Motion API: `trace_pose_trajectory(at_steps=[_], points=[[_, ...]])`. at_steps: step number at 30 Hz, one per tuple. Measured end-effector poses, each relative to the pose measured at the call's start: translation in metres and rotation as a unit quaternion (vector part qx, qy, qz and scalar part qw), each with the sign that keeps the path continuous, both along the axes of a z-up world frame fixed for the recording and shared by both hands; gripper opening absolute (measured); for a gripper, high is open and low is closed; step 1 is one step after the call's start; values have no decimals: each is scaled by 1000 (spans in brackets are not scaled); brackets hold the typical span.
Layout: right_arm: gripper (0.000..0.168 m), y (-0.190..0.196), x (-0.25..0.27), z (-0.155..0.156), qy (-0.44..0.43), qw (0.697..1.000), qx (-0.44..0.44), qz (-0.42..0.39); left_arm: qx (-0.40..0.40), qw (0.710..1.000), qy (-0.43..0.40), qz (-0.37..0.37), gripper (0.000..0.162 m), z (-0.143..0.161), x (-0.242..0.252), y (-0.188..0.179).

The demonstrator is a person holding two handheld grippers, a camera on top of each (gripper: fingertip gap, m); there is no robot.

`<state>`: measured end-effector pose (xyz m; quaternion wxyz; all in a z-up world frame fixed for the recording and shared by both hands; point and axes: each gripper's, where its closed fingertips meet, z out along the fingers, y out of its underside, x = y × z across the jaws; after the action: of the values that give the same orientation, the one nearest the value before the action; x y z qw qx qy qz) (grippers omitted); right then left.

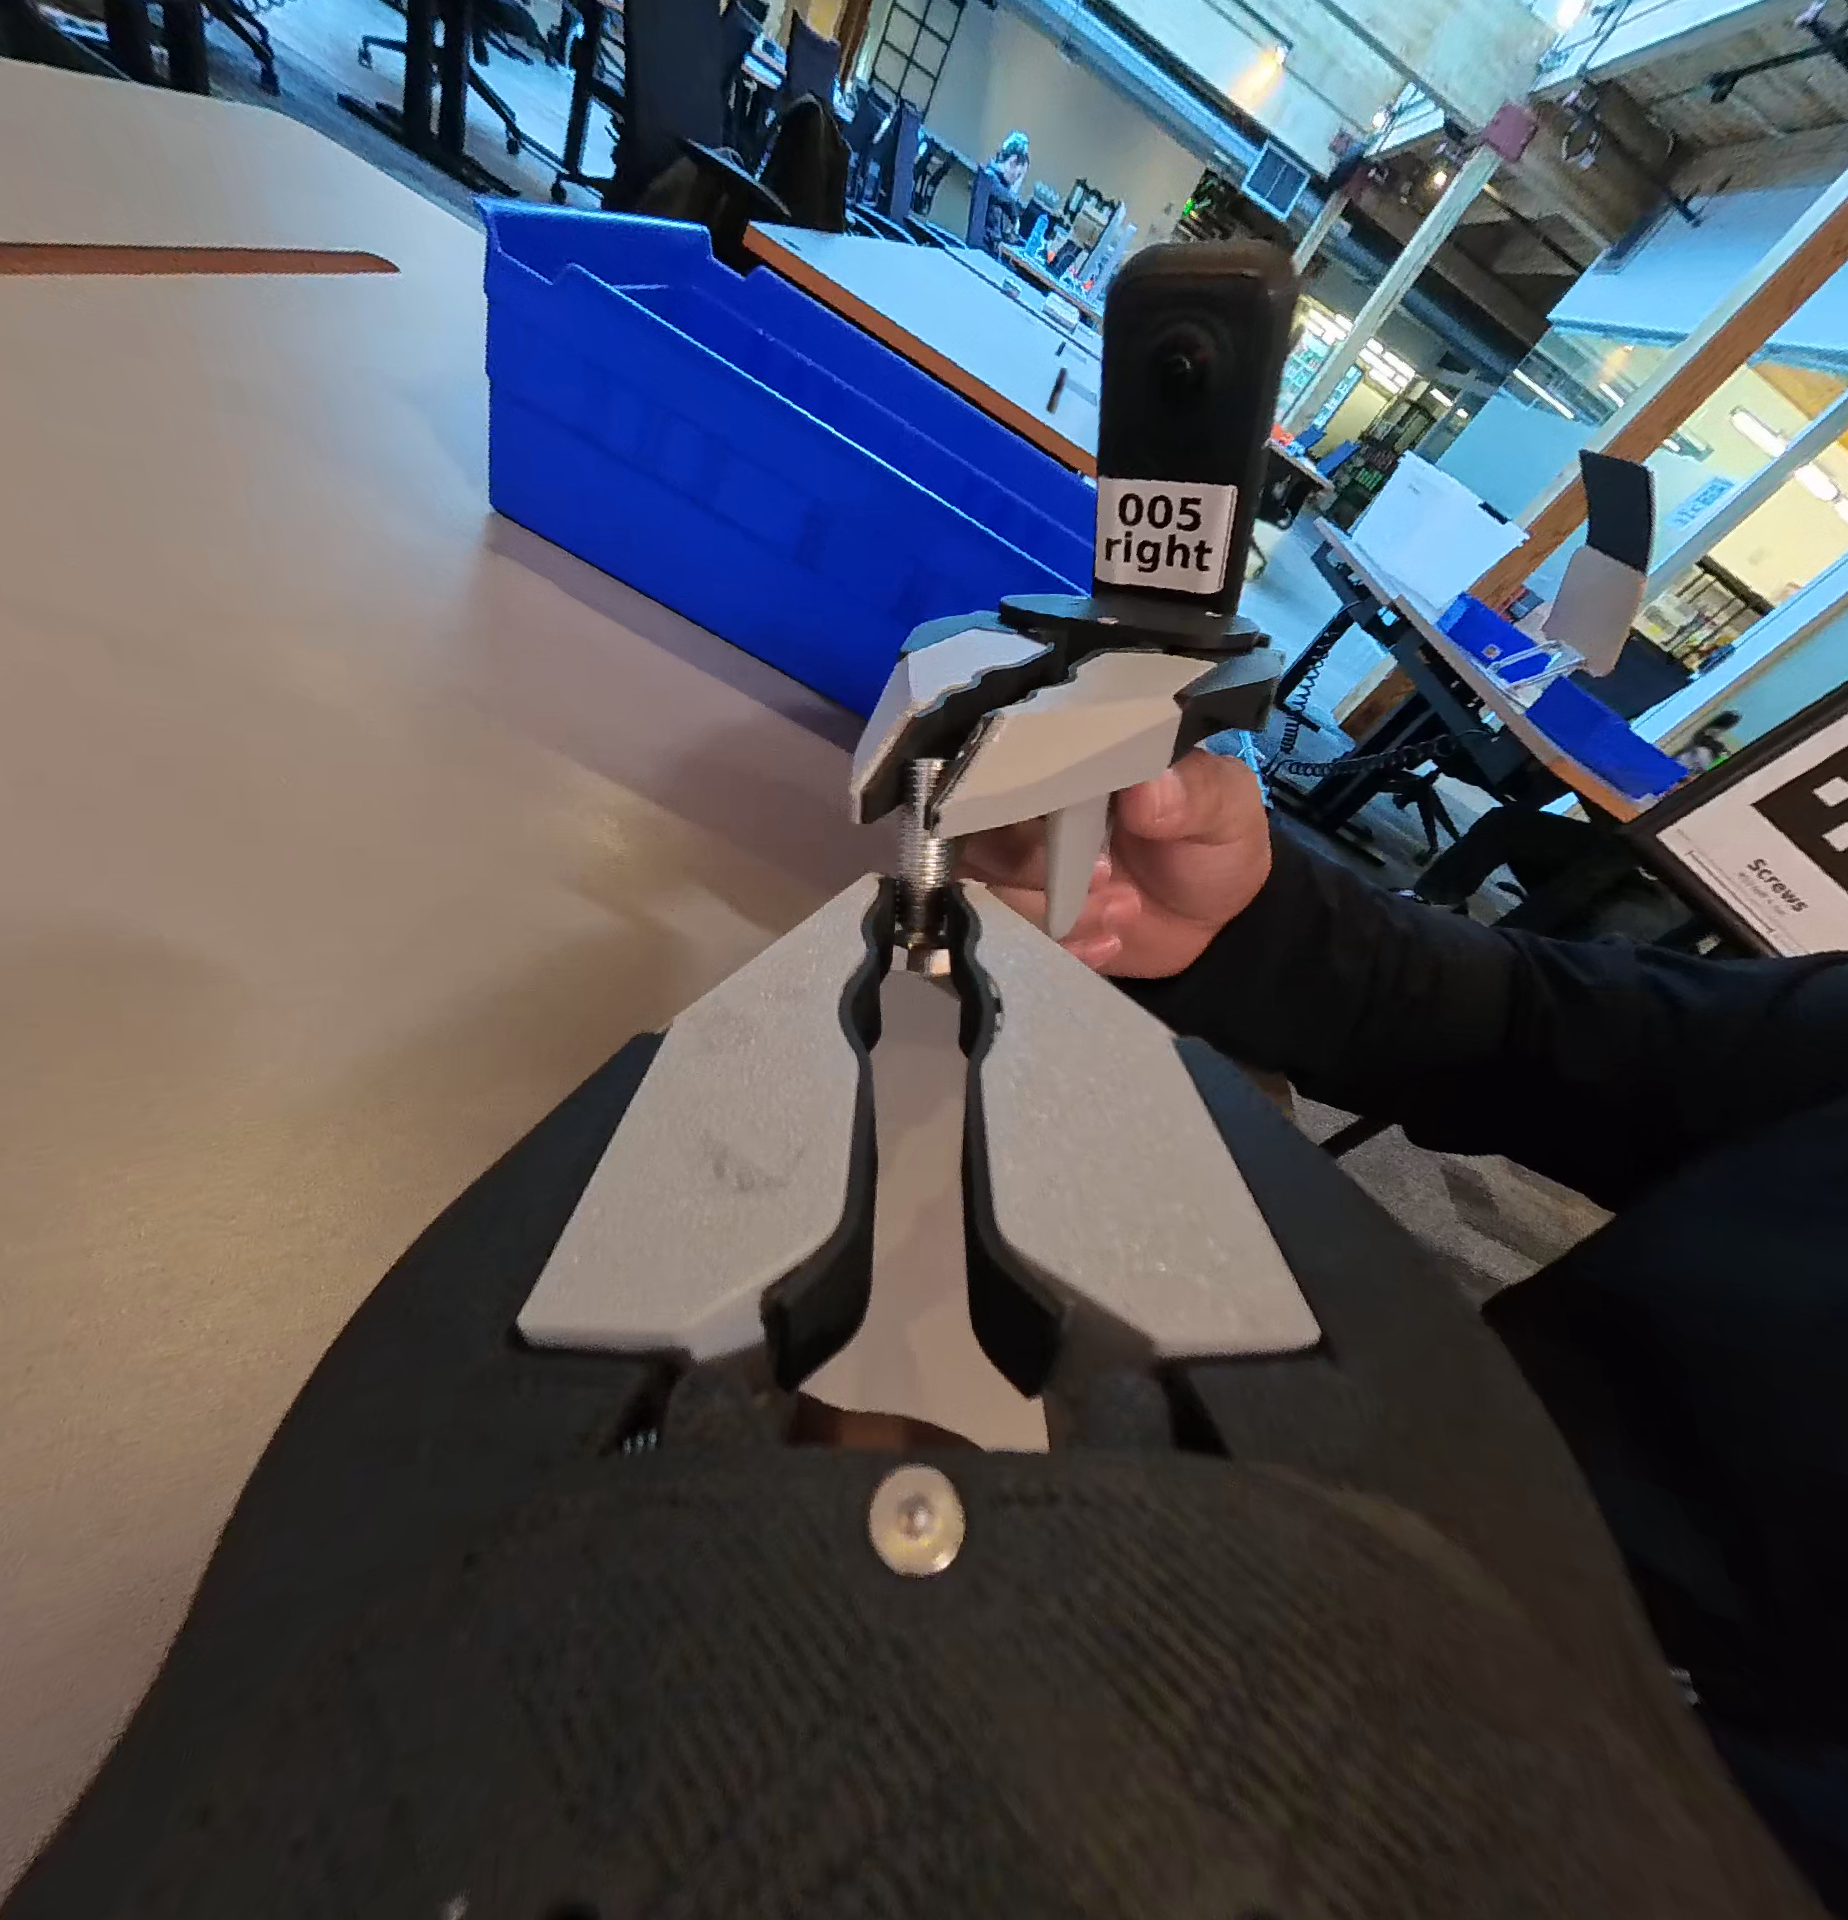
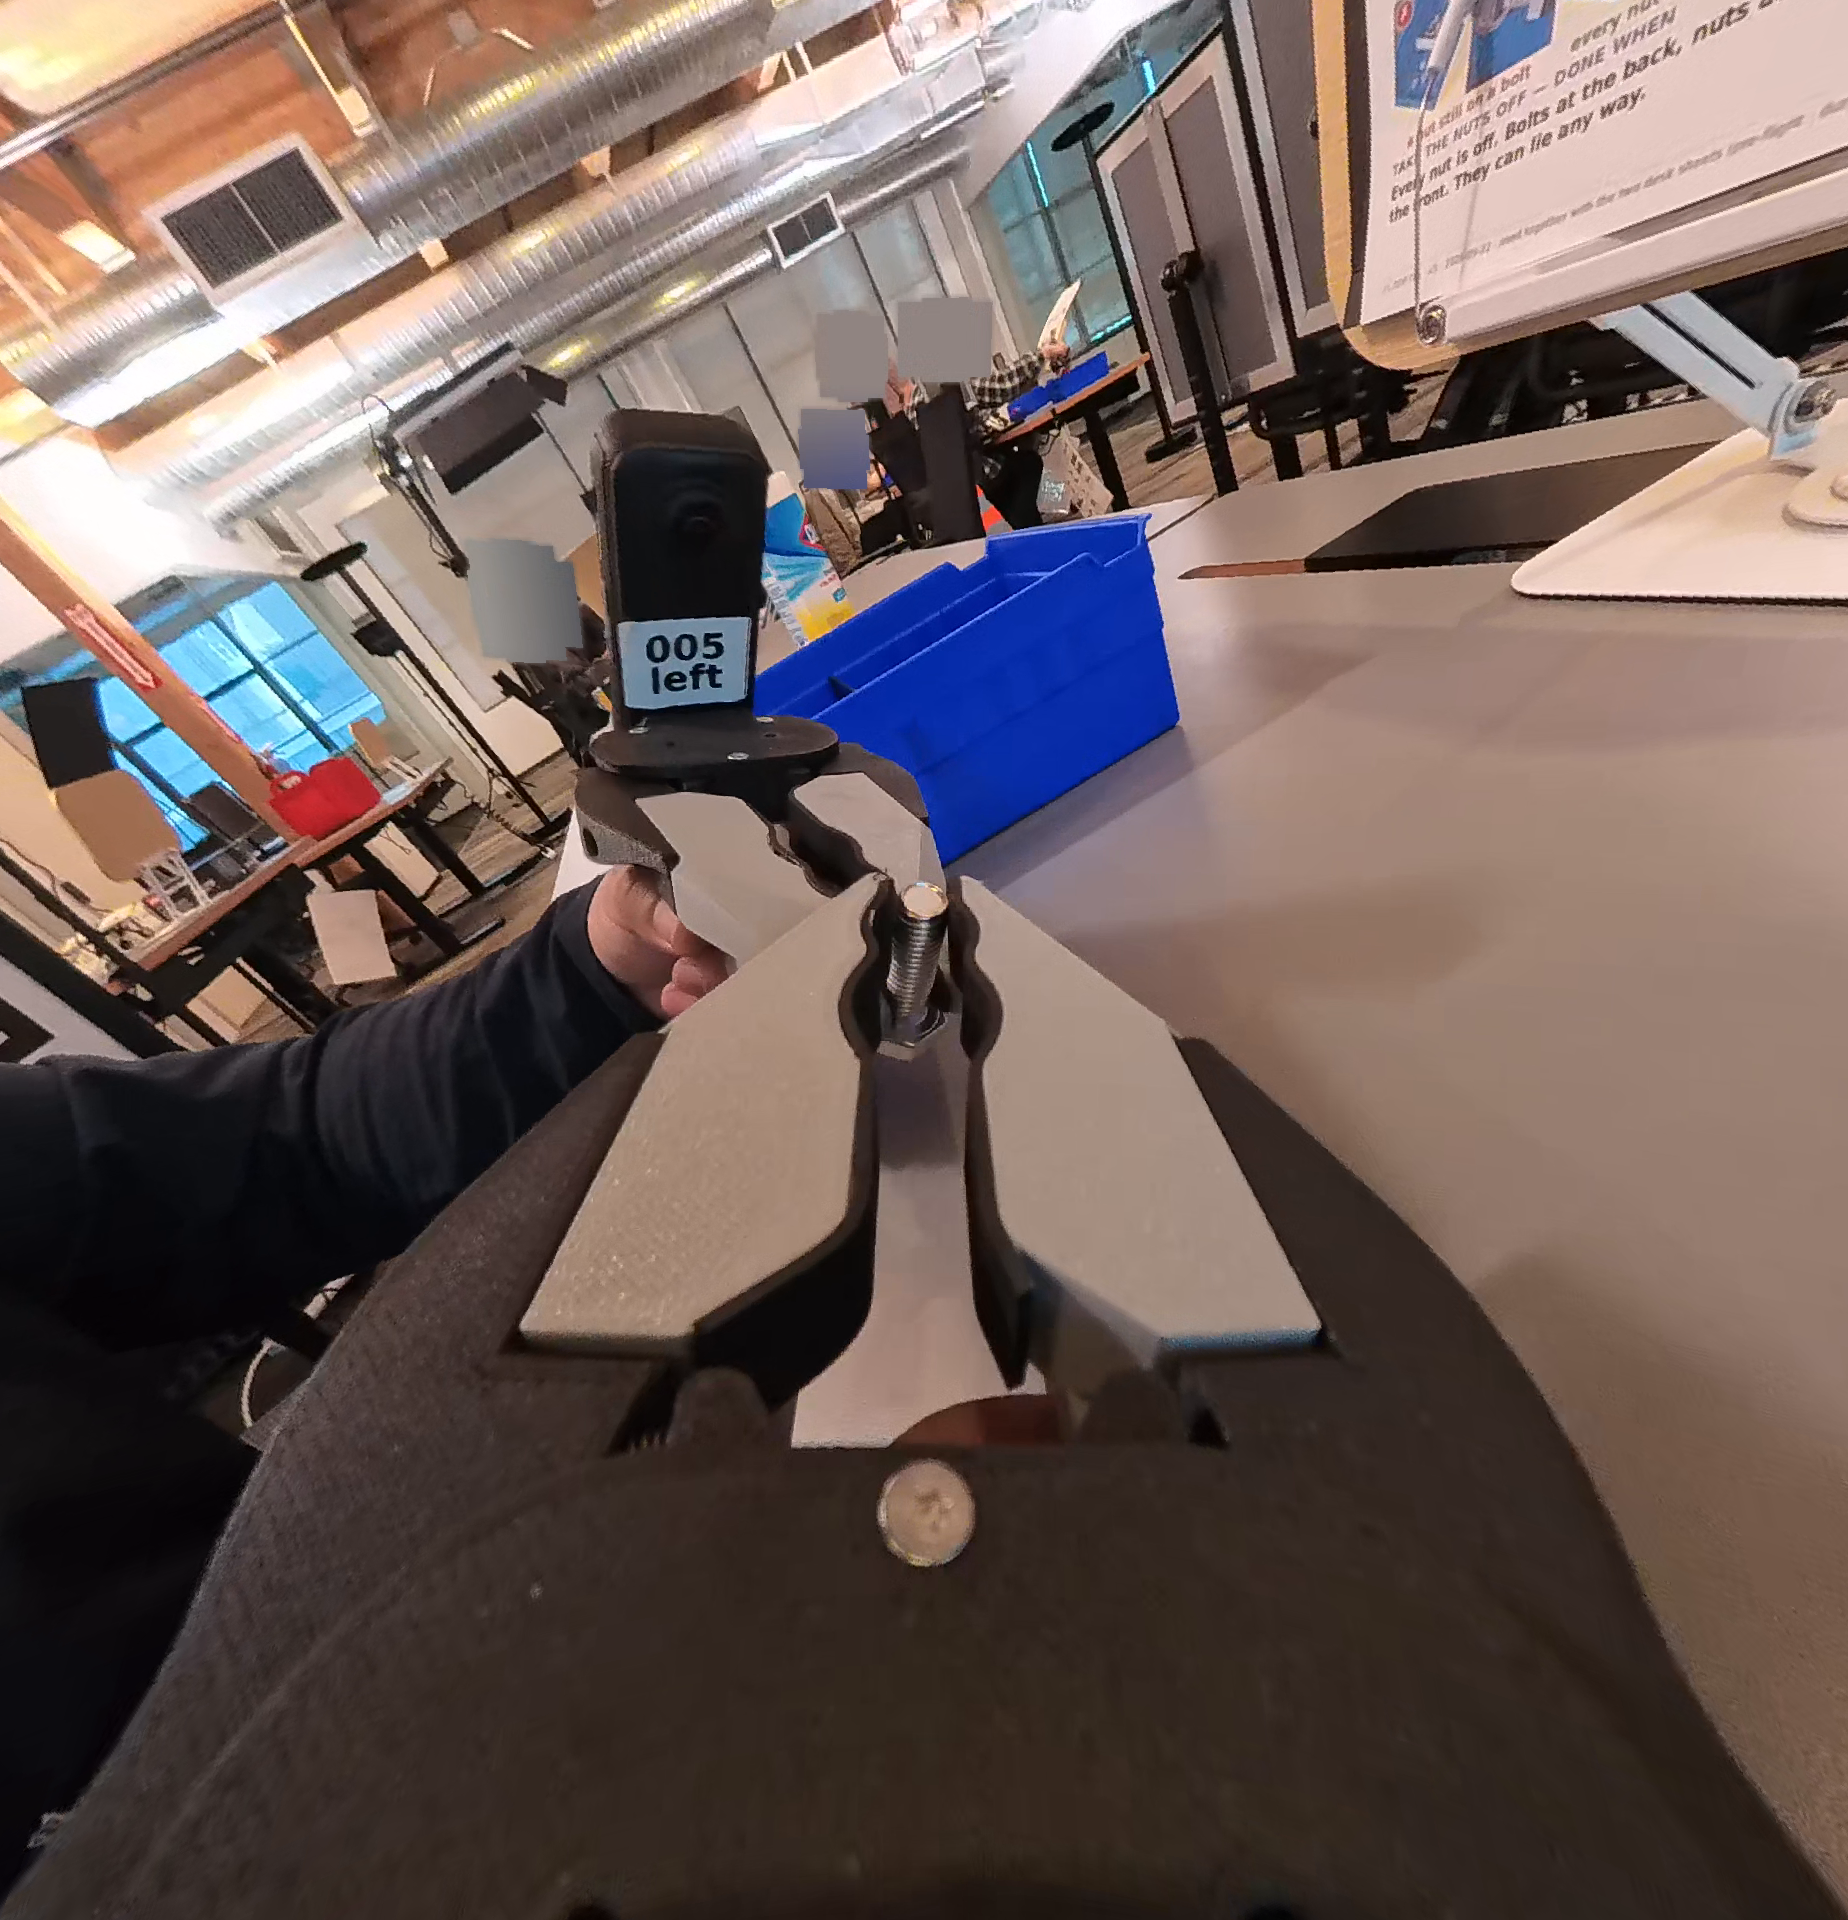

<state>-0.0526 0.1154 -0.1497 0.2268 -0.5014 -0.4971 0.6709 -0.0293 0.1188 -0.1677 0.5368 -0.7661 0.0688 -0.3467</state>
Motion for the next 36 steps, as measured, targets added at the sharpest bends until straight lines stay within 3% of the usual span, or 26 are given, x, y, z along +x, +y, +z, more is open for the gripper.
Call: trace_pose_trajectory(at_steps=[17,23,29,36], points=[[6,1,0,2,5,1000,11,-9,-3,1000,21,-9,7,-6,2,-1],[10,19,8,10,17,999,9,-33,-4,1000,17,-2,7,-6,-4,-1],[17,48,13,-38,-98,974,186,-87,-1,1000,6,12,7,-2,-19,-2],[22,39,30,-86,-187,941,283,-21,-14,1000,-5,14,7,-8,-29,-3]])
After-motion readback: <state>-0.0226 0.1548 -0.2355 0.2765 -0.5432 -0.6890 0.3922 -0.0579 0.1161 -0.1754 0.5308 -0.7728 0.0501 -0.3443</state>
